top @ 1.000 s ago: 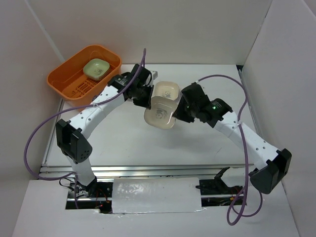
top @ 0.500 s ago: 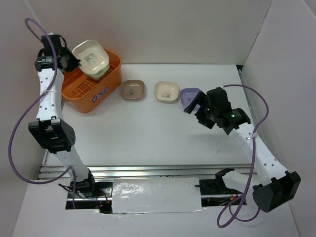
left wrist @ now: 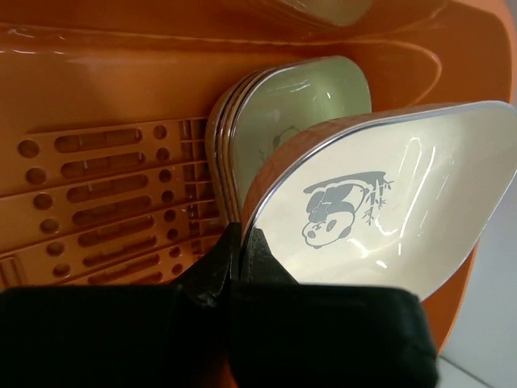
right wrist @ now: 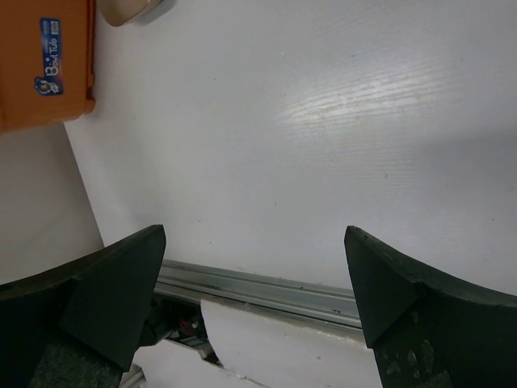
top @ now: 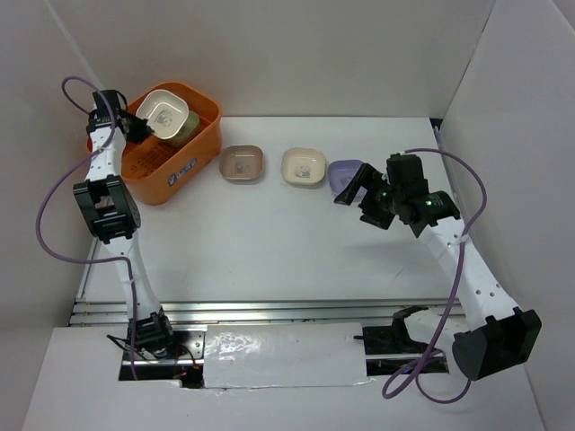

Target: Place the plates into the plastic bin on the countertop

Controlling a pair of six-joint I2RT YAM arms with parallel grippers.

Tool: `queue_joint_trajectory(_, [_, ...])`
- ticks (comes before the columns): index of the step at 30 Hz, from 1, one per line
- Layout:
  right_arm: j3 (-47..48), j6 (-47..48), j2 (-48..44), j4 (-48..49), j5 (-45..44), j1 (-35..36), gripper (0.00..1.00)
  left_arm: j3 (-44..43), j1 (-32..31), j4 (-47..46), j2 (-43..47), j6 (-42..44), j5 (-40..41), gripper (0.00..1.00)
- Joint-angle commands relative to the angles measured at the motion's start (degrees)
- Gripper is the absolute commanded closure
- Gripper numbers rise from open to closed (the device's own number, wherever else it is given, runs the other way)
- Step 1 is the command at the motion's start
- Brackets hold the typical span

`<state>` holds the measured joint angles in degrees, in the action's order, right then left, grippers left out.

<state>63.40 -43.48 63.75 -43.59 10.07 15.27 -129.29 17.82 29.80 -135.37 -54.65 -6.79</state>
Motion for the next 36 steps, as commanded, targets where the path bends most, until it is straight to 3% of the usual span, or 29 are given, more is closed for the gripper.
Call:
queue_joint_trajectory(1, [3.7,3.5,1.4,1.1,3.2,-1.7,0.00,-5.8,-0.9,-6.4,-1.0,-4.0,-1.0,0.99])
queue_joint_trajectory(3, [4.4,4.4,1.7,1.0,4.2,-2.5,0.00,-6.9,-2.1,-5.5,-2.9,-3.8,0.0,0.95])
queue_joint_trajectory(5, [5.0,4.9,2.3,1.1,5.0,-4.0,0.00,-5.3,-2.6,-6.7,-2.5,-4.1,0.5,0.62])
queue_joint_trajectory(6, [5.2,5.4,3.0,1.1,5.5,-4.5,0.00,-4.0,-3.1,-7.6,-2.2,-4.6,1.3,0.34])
queue_joint_trajectory(7, [5.2,5.5,3.4,1.4,5.6,-5.2,0.00,-3.9,-3.4,-7.9,-2.0,-4.6,1.8,0.12])
queue_joint_trajectory(8, [5.1,5.5,3.5,1.7,5.8,-5.4,0.00,-3.9,-3.8,-8.3,-1.9,-4.5,1.9,0.01])
queue_joint_trajectory(16, [-1.3,1.0,10.0,13.7,2.2,-8.3,0.00,-6.4,-5.4,-11.3,5.7,-0.9,-1.6,0.01])
queue_joint_trajectory(21, [1.8,-8.6,22.2,17.1,-4.7,-9.9,0.00,-2.6,-6.3,-1.8,16.8,5.7,0.3,0.01])
queue_joint_trajectory(28, [4.8,-19.3,34.3,22.0,-12.0,-11.1,0.01,21.9,-7.9,6.4,36.4,16.0,3.0,0.01])
queue_joint_trajectory(33, [6.2,-20.9,38.8,26.1,-13.8,-12.1,0.03,25.6,-8.1,15.5,41.1,21.9,4.4,0.01])
queue_joint_trajectory(36, [9.3,-21.6,42.6,23.9,-15.8,-12.0,0.05,30.3,-7.7,15.2,45.4,22.8,3.4,0.01])
